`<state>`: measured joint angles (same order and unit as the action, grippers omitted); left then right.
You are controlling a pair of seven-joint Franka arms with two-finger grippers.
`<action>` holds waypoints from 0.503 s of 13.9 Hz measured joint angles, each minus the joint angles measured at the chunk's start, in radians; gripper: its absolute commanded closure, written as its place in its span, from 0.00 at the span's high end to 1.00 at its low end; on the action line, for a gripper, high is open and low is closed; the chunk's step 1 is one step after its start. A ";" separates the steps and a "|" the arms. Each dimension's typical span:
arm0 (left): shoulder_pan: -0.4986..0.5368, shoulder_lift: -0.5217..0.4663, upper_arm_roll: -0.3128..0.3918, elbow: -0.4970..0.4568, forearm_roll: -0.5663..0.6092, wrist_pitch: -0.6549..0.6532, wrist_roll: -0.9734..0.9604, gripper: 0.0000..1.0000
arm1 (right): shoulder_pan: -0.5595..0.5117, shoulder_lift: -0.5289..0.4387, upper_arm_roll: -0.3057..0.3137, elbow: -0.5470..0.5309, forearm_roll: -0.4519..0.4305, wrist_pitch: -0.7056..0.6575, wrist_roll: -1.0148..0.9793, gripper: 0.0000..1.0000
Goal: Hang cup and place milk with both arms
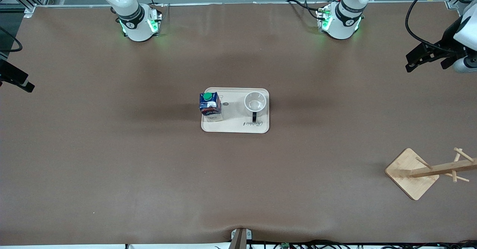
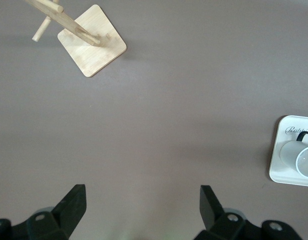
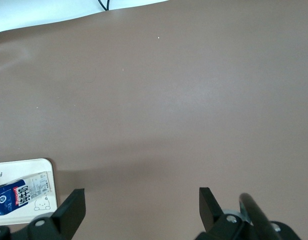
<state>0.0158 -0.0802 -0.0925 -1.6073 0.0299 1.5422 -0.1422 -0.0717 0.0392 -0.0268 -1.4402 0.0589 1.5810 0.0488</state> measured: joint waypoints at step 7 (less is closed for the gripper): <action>0.000 0.006 0.000 0.004 0.000 0.000 0.000 1.00 | -0.028 0.022 -0.013 0.000 0.001 0.000 -0.001 1.00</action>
<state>0.0157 -0.0738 -0.0926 -1.6028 0.0299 1.5418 -0.1422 -0.0999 0.0613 -0.0397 -1.4405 0.0598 1.5815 0.0482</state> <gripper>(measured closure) 0.000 0.000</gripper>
